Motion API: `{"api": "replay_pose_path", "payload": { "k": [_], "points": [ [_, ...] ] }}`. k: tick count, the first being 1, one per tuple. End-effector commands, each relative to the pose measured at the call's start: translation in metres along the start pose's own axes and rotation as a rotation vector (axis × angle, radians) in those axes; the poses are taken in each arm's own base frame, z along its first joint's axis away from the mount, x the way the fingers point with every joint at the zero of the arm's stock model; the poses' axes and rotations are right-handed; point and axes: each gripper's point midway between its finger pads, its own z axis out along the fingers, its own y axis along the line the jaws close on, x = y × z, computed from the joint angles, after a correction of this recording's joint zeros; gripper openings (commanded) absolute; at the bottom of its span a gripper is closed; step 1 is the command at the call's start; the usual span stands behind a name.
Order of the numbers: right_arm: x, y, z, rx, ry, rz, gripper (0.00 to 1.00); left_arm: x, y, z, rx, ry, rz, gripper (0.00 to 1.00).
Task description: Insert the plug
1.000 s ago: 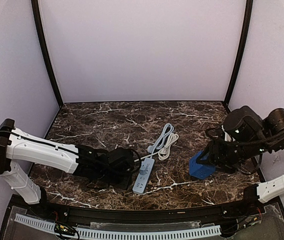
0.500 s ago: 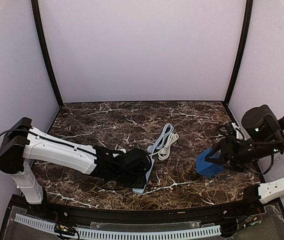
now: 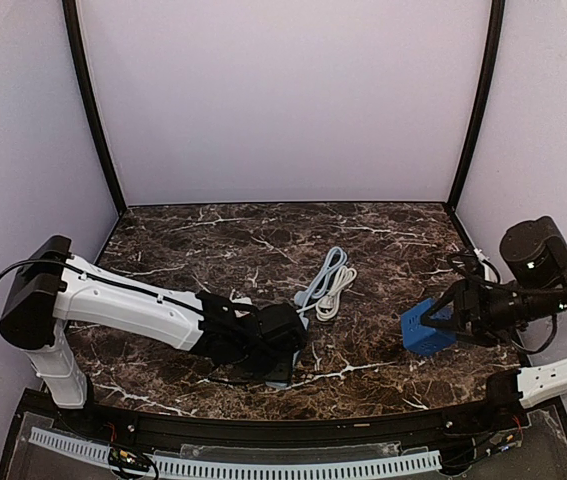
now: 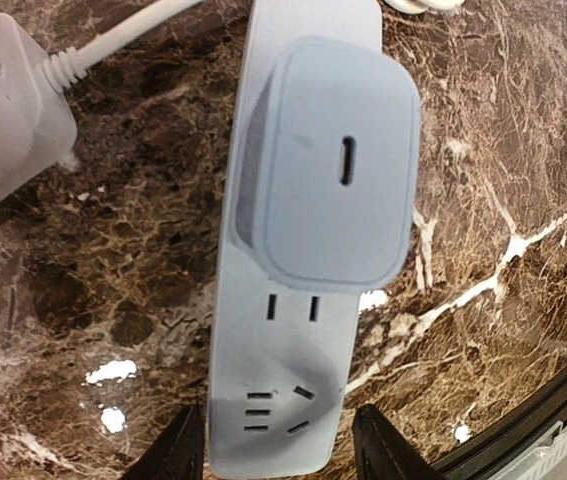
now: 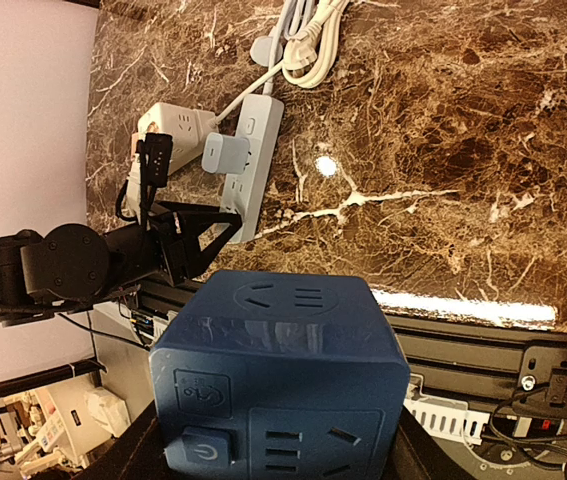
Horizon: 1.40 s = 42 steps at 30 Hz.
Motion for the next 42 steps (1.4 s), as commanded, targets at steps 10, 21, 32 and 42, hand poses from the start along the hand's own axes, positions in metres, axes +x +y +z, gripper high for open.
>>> {"api": "replay_pose_path", "payload": {
  "k": [10, 21, 32, 42],
  "points": [
    [-0.002, -0.009, -0.011, -0.022, -0.020, 0.002, 0.00, 0.015, -0.040, 0.023, 0.043, 0.074, -0.025, 0.52],
    [0.002, -0.026, -0.013, 0.023, -0.009, 0.034, 0.00, -0.004, -0.093, 0.032, 0.127, 0.054, 0.017, 0.54],
    [0.002, -0.011, -0.003, 0.043, 0.003, 0.021, 0.00, -0.008, -0.065, -0.031, 0.150, 0.020, 0.169, 0.84],
    [0.000, 0.000, 0.033, 0.131, -0.012, 0.090, 0.00, -0.006, -0.001, -0.080, 0.036, -0.007, 0.309, 0.94]
  ]
}}
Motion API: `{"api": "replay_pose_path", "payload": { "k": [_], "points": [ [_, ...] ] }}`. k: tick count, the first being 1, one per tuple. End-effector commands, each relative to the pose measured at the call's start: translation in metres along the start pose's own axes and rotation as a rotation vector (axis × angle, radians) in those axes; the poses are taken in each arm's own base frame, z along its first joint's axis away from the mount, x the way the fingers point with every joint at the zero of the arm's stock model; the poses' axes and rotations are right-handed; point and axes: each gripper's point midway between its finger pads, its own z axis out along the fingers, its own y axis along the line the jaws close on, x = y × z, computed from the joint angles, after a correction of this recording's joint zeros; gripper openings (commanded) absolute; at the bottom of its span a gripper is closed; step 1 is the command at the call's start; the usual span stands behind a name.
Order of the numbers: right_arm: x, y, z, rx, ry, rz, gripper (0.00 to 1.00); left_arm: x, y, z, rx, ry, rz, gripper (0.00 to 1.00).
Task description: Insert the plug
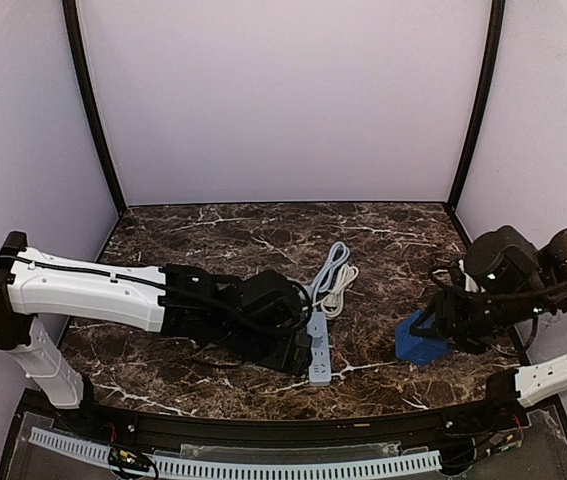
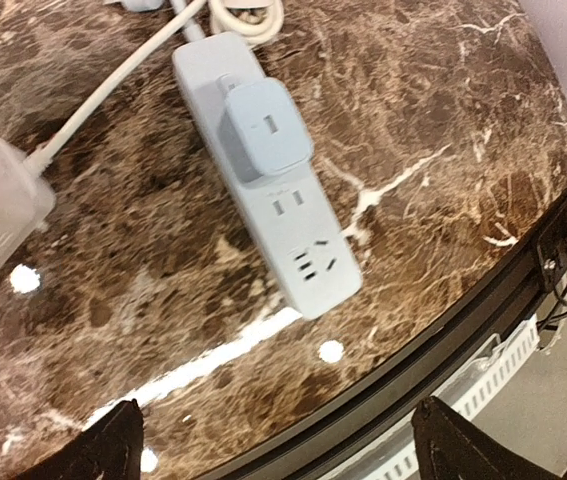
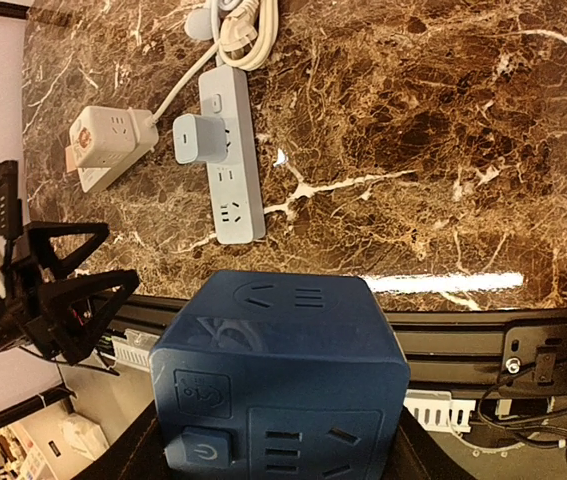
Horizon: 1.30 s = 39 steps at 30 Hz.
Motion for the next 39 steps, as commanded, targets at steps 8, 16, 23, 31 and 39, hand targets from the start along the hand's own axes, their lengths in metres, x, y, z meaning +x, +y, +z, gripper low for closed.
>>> {"api": "replay_pose_path", "payload": {
  "k": [8, 16, 23, 31, 39],
  "points": [
    [0.001, 0.056, 0.056, 0.040, 0.006, 0.038, 0.00, 0.030, 0.110, -0.068, -0.302, 0.031, 0.194, 0.99],
    [0.012, 0.097, 0.107, 0.063, 0.068, -0.023, 0.00, 0.032, 0.173, -0.102, -0.356, 0.023, 0.170, 0.99],
    [0.019, 0.113, 0.136, 0.093, 0.124, -0.063, 0.00, 0.039, 0.198, -0.121, -0.375, -0.020, 0.202, 0.99],
    [0.019, 0.101, 0.151, 0.133, 0.176, -0.068, 0.00, 0.027, 0.198, -0.142, -0.333, -0.148, 0.178, 0.99],
    [0.010, 0.097, 0.162, 0.156, 0.180, -0.094, 0.00, 0.026, 0.197, -0.162, -0.223, -0.290, 0.152, 0.99]
  ]
}}
